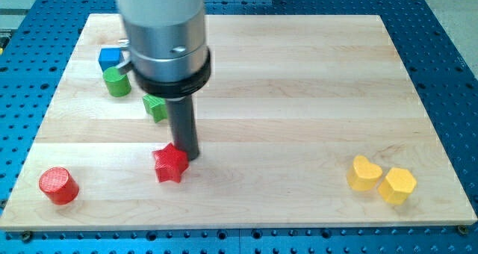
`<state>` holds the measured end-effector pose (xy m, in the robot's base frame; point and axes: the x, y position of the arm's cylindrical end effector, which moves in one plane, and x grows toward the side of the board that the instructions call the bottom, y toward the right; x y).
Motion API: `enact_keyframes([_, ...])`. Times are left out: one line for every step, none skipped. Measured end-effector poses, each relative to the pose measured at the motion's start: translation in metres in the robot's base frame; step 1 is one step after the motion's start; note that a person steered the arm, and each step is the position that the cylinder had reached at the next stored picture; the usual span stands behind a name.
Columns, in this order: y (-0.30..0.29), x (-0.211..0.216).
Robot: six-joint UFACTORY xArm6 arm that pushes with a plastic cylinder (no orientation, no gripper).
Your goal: Place the red star top of the red circle
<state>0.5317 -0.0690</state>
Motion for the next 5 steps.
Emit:
enact_keyframes([0.029,0.031])
enact_keyframes([-0.02,0.031])
enact_keyframes([-0.047,0.016])
enact_keyframes([-0.05,-0.004])
enact_keyframes([-0.101,-0.001])
